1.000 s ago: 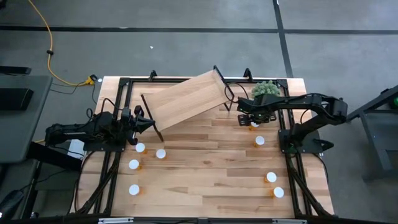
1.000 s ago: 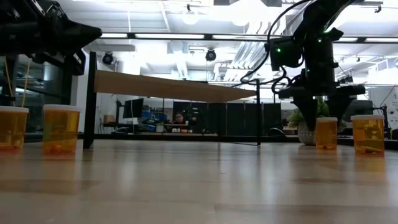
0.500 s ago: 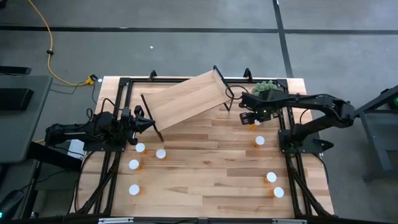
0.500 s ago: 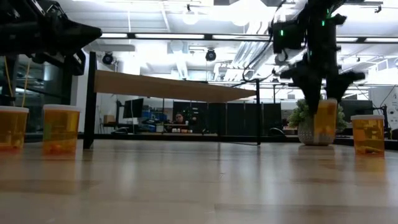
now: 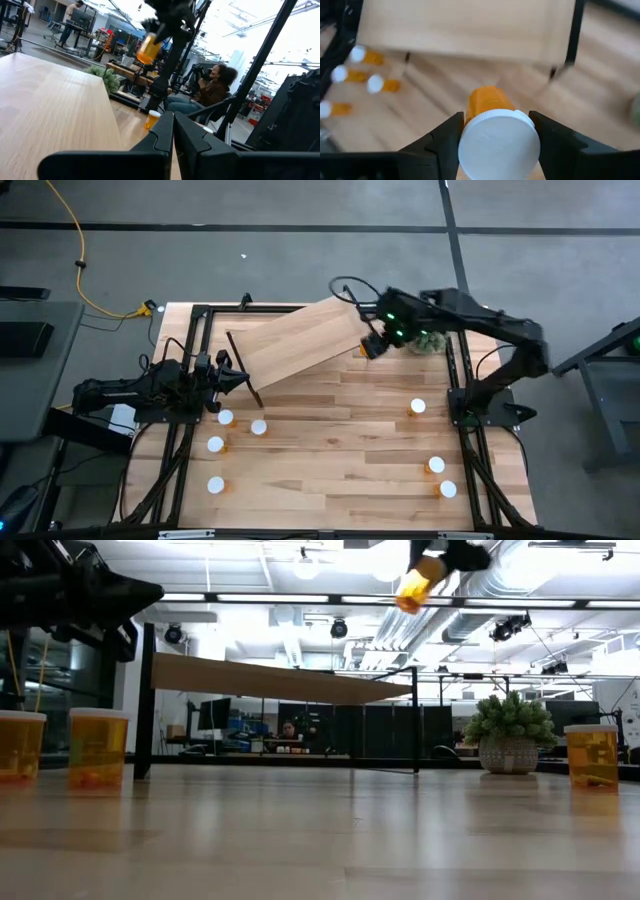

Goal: Pick and place medicine bottles onto shelf by color
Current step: Put the pill bottle on the shelf

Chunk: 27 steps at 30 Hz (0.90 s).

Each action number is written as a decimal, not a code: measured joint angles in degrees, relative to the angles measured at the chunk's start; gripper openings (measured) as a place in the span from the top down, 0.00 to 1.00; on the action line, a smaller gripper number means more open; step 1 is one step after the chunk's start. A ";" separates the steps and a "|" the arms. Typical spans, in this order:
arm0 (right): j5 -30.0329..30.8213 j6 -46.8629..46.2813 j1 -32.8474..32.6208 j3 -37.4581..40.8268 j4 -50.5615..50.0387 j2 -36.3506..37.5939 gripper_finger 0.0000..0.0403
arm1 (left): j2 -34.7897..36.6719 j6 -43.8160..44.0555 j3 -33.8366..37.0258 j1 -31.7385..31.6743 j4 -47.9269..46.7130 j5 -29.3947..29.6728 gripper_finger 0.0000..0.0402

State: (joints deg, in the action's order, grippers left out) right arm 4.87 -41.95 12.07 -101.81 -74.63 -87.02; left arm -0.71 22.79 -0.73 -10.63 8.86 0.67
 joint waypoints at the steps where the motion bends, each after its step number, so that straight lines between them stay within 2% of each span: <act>1: 1.34 1.14 0.29 -3.17 -1.35 -2.48 0.50 | 0.00 0.00 0.00 0.00 0.00 0.00 0.99; 6: 4.81 5.49 2.59 -16.29 -9.92 -14.46 0.49 | 0.00 0.02 0.00 0.00 0.00 0.00 0.99; 11: 7.59 6.49 4.86 -22.97 -15.55 -23.73 0.49 | 0.00 0.04 0.00 0.00 0.00 0.00 0.99; 17: 6.23 7.08 7.33 -24.60 -15.37 -28.75 0.49 | 0.00 0.17 0.00 0.00 0.04 0.00 0.99; 27: 5.31 5.98 10.13 -23.37 -15.38 -29.01 0.49 | 0.00 0.15 0.00 0.00 0.02 0.00 0.99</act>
State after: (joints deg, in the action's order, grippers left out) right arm 10.17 -35.97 22.20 -125.19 -90.02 -116.03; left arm -0.71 22.94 -0.73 -10.63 8.88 0.67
